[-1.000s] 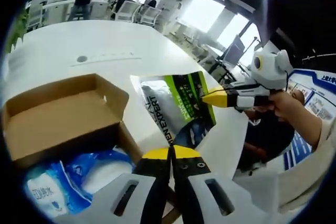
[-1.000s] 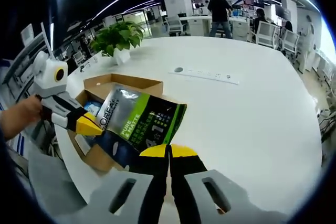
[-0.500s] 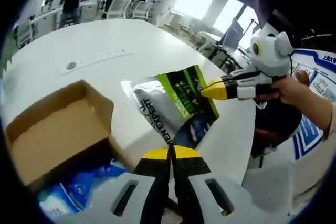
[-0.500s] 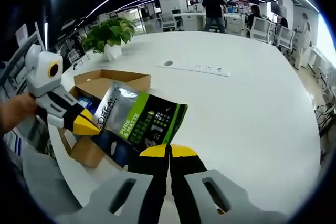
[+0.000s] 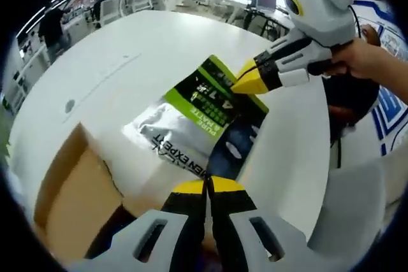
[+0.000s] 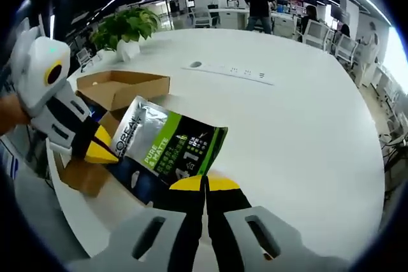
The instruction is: Operate the shoe box by opening the lid, removing the specified soft item, and placing it in the target area until the item is outside and the box remains undamaged.
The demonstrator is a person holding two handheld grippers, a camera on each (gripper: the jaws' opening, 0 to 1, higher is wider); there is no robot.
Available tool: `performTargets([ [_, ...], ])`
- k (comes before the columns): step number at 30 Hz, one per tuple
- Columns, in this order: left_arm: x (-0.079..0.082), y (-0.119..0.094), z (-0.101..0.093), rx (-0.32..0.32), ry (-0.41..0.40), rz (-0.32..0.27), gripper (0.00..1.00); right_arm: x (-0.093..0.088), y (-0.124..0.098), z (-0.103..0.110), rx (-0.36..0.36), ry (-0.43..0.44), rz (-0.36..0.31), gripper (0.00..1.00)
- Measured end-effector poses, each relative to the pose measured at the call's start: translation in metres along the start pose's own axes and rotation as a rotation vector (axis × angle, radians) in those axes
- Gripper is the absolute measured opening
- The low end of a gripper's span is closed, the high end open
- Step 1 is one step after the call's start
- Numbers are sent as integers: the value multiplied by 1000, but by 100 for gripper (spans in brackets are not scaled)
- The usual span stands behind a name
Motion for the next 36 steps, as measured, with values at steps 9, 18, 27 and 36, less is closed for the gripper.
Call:
performTargets([
  [9,-7,17,-3,-1,79,70,0,-5,17,-7,-5,-37,-1,0],
  [18,-11,30,1,7,117,116,0,-16,35,-14,-21,-60,19,0],
  [27,-16,38,1,16,145,146,0,-26,45,-17,-30,-50,37,0],
  [36,-22,41,-2,38,257,155,2,-31,49,-19,-36,-5,24,0],
])
Point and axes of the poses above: the point that each gripper's makers call its tool centre point, and the gripper's own axes: y roughly forward along the fingers, z roughly to its left, x roughly out of its top, the point moved 2 cm from there along -y, roughly backward along the fingers, and after that the axes turned 12 degrees about x, right-handed, at the moved point
